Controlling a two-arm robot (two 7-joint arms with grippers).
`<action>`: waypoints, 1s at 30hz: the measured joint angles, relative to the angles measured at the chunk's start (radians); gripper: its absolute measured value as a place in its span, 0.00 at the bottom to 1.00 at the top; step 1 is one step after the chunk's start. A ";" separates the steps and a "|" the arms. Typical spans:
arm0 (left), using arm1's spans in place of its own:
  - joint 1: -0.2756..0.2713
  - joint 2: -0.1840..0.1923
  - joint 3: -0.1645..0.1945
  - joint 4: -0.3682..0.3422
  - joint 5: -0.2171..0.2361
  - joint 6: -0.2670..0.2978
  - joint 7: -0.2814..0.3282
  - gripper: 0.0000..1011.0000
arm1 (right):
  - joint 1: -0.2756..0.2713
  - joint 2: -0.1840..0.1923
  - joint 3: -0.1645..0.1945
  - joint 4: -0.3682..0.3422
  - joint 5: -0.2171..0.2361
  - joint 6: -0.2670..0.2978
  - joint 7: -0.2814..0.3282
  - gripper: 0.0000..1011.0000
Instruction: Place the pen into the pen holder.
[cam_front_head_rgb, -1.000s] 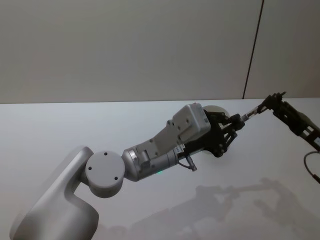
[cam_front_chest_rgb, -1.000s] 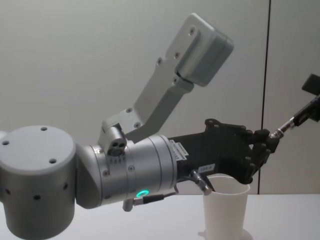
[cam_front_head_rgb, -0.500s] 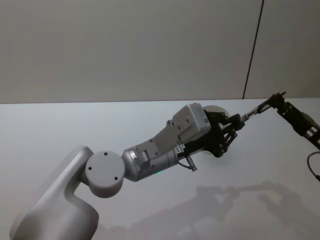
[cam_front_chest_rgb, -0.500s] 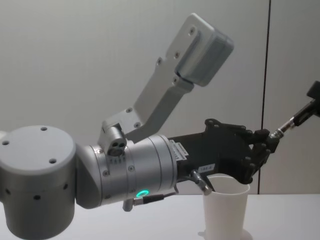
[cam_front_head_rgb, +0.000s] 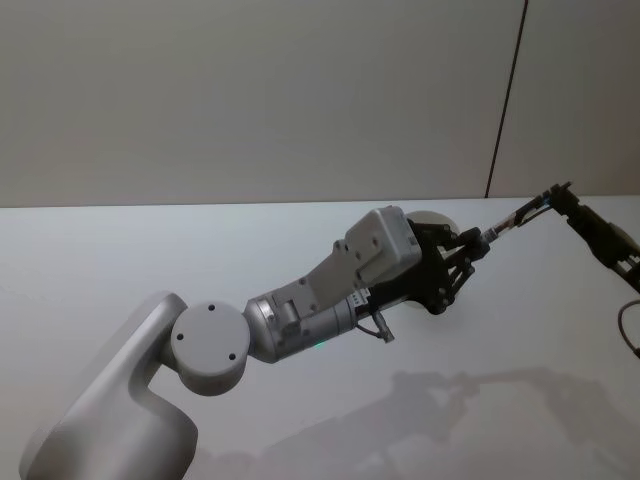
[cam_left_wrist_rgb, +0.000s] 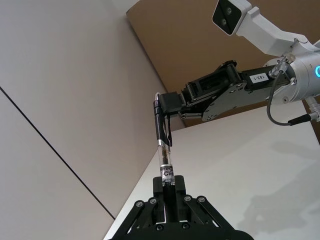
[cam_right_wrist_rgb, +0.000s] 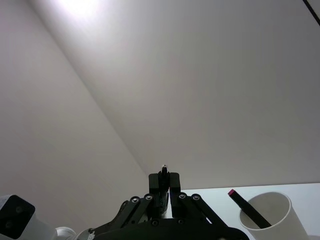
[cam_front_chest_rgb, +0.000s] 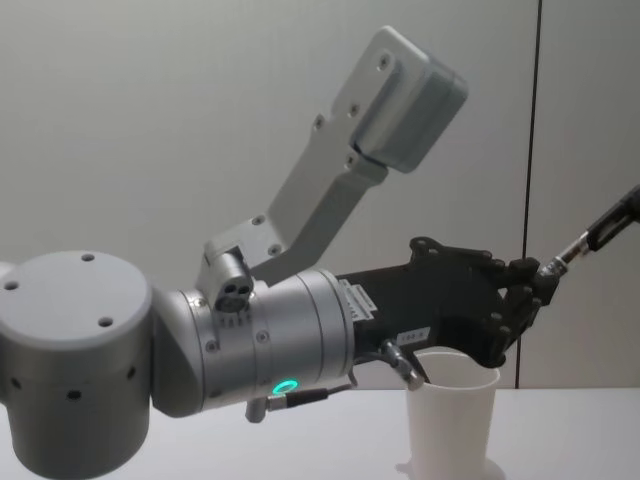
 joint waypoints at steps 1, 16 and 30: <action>0.000 0.000 0.000 0.000 0.000 0.000 0.000 0.14 | 0.000 0.000 0.000 0.000 0.001 -0.001 -0.001 0.10; 0.000 0.000 0.000 0.000 0.000 0.000 0.000 0.46 | -0.008 0.004 -0.006 0.000 0.019 -0.020 -0.044 0.10; 0.000 0.000 0.000 0.000 0.000 0.000 0.000 0.90 | -0.011 0.008 -0.013 -0.005 0.017 -0.047 -0.082 0.10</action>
